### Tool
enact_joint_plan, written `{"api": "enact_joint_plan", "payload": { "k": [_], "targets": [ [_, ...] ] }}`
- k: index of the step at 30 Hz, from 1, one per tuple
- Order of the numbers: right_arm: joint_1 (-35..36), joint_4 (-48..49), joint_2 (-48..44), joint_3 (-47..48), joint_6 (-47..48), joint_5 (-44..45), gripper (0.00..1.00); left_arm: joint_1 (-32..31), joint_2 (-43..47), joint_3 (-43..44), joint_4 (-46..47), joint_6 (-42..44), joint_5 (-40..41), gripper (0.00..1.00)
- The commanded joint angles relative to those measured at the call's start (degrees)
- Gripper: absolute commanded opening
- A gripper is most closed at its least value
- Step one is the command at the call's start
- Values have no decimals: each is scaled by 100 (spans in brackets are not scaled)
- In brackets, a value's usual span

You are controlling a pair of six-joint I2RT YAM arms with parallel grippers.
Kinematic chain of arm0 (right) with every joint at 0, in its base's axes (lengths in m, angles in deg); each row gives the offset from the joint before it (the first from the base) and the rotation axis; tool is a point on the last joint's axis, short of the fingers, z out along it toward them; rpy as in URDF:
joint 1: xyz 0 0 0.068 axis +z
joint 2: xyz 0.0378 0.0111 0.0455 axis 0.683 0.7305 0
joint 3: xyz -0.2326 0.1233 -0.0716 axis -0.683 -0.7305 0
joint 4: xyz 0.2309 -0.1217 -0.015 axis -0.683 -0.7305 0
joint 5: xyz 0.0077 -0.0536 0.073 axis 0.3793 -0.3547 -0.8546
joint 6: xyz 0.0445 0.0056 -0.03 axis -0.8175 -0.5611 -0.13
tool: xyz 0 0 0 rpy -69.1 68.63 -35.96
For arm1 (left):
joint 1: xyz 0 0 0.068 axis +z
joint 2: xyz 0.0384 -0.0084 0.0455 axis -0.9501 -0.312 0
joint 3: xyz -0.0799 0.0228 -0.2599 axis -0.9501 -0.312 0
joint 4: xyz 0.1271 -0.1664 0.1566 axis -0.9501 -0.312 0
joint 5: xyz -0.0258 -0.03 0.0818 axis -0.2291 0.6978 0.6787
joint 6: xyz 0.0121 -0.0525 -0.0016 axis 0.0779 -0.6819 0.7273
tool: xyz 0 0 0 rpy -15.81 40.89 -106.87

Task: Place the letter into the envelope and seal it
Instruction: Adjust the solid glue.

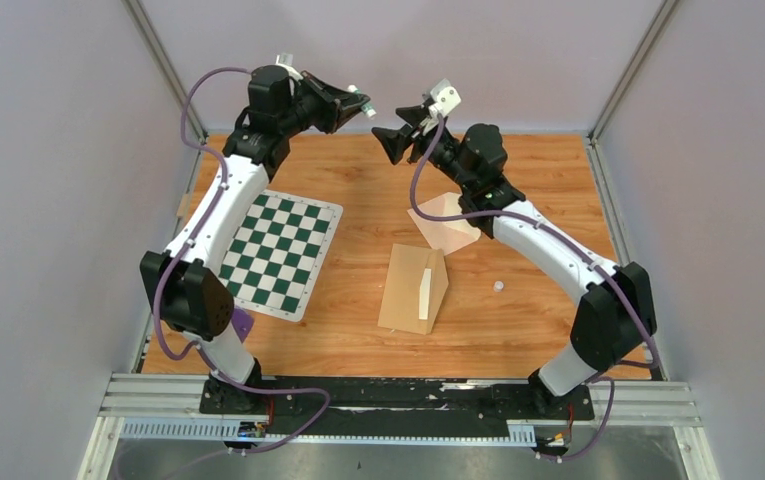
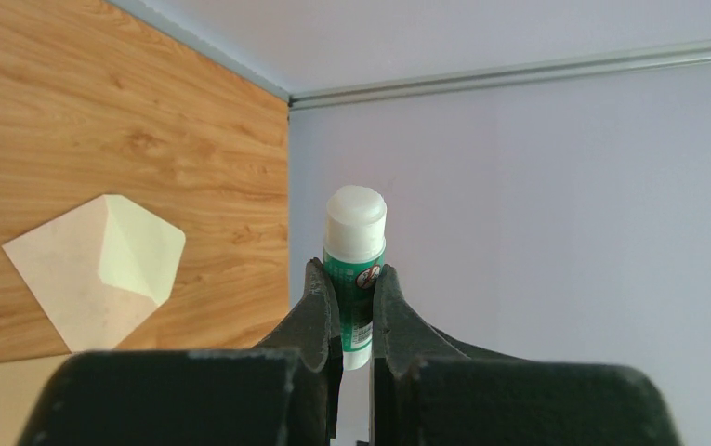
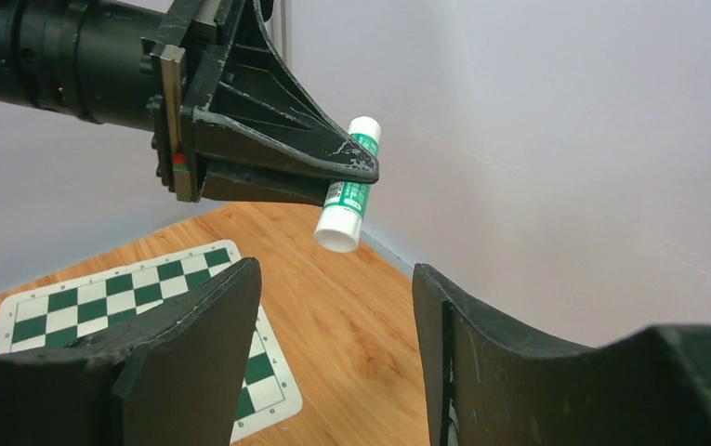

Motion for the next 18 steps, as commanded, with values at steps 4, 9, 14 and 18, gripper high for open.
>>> {"api": "enact_joint_plan", "payload": {
  "k": [4,9,14,18],
  "targets": [
    [83,305,470,981,-934,227,62,-45,512,141,4,-625,129,0],
    [88,317,683,1144,-1084,273,59,-45,539,65,31,-675,111,0],
    [91,336,791,1211,-1238,94,54,-45,537,73,103,-677,89,0],
    [101,349,916,1304,-1326,44,52,-46,522,108,173,-669,45,0]
  ]
}}
